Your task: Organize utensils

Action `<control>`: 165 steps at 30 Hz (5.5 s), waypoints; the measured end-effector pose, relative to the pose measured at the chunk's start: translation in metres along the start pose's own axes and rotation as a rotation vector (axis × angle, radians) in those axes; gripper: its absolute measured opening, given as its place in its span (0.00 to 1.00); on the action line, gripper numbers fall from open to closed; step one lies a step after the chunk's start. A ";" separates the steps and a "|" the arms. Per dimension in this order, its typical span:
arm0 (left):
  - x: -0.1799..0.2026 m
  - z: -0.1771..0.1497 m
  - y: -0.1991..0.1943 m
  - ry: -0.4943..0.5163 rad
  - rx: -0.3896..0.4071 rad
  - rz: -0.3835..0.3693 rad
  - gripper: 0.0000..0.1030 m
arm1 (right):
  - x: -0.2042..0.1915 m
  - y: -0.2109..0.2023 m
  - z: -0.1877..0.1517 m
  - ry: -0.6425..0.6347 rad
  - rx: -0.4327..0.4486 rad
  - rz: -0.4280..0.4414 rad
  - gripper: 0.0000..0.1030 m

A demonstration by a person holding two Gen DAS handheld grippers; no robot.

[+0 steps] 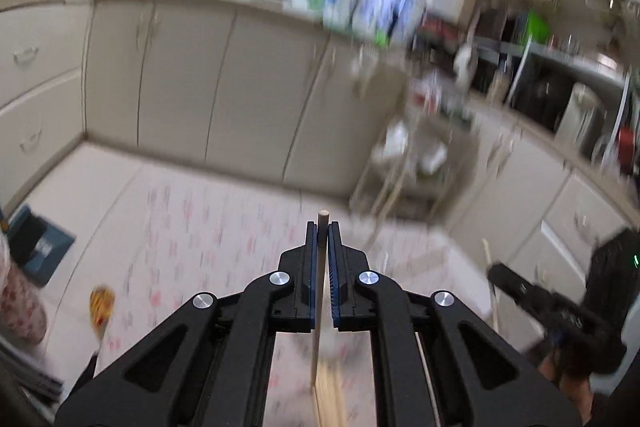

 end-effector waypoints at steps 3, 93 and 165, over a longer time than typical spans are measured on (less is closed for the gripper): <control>0.009 0.025 -0.003 -0.014 0.103 -0.009 0.05 | -0.014 -0.012 0.018 -0.018 0.097 0.017 0.06; 0.019 0.063 0.054 -0.065 0.318 0.033 0.04 | -0.005 0.019 0.083 0.047 0.349 0.000 0.06; -0.043 -0.118 0.025 -0.044 -0.475 0.103 0.54 | -0.030 0.115 -0.130 -0.193 -0.544 -0.265 0.20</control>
Point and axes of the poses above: each gripper's, at about its wrist camera, not at the fingertips, and y roughly the way its jaws point, x to its right, z to its top, the point moved 3 cm from there along y, roughly the way its jaws point, and after that the axes turned 12 degrees about -x, right-handed, at the moved point
